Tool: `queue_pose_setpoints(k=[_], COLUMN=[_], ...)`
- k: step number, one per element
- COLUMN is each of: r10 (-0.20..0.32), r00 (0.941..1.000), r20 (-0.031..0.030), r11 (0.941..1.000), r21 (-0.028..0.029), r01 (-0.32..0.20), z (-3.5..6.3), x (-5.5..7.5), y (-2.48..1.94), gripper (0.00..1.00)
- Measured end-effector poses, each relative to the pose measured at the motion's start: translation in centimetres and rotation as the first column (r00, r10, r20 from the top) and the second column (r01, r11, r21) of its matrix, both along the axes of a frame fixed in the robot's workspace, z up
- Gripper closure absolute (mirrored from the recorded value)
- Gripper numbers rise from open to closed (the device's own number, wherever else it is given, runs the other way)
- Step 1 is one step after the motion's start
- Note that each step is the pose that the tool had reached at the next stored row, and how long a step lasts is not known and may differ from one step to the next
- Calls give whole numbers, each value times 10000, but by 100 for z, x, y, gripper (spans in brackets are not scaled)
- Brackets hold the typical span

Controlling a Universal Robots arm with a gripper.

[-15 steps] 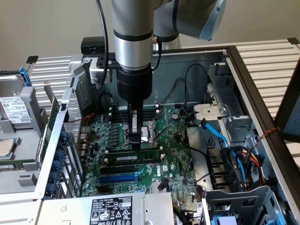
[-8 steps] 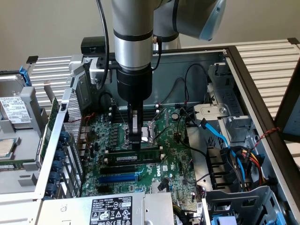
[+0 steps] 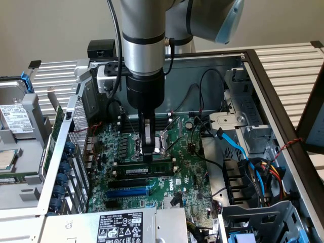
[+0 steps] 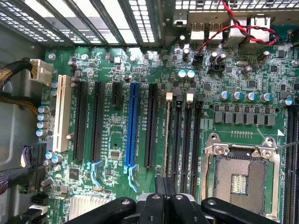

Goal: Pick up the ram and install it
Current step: 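Press down the ram until it locks into place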

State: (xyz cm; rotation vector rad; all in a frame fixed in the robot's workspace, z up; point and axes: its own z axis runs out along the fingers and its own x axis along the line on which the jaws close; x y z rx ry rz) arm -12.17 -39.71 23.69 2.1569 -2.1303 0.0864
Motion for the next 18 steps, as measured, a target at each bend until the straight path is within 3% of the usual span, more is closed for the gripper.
queue_pose_setpoints(k=[2, 3, 4, 5, 12, 18], r10=[0, -2, -1, 0, -25, -418], r00=[10000, 9999, 9997, 9995, 9995, 9987], r20=[29, 114, 241, 301, 306, 307], r11=[10000, 10000, 10000, 10000, 10000, 9991], r21=[0, -2, -3, -2, -4, -4], r01=[0, 2, 1, 0, 25, 419], z=[0, 1, 0, -1, 0, 0], x=[0, -1, 0, 0, 0, -1], y=[0, 4, 9, 11, 11, 11], gripper=[89, 89, 89, 89, 89, 89])
